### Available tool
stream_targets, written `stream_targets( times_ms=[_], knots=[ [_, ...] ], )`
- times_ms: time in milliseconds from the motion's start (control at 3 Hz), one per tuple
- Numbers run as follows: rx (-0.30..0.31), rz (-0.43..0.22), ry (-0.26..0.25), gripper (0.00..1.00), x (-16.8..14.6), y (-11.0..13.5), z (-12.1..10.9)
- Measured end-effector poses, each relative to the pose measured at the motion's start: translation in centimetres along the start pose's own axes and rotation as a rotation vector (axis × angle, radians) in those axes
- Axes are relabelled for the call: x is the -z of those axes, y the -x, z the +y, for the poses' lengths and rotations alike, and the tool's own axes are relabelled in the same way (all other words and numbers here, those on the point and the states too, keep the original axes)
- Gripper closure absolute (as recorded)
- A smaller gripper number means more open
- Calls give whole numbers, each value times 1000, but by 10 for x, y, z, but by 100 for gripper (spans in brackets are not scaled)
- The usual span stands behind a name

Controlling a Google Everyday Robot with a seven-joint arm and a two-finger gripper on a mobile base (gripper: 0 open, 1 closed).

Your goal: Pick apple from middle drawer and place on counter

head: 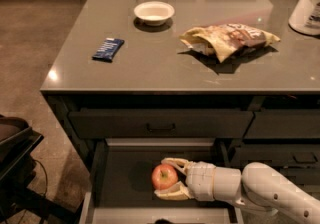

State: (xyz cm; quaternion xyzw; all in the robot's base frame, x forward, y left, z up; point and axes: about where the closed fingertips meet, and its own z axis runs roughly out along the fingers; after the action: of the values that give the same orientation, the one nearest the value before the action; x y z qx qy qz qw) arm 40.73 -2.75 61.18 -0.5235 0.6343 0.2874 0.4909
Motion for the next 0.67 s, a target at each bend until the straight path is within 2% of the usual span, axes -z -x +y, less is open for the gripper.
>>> stream_targets(
  times_ms=[333,667],
  knots=[
    [15,18,14,100,2,9,-1],
    [124,60,41,100,18,67,-26]
  ],
)
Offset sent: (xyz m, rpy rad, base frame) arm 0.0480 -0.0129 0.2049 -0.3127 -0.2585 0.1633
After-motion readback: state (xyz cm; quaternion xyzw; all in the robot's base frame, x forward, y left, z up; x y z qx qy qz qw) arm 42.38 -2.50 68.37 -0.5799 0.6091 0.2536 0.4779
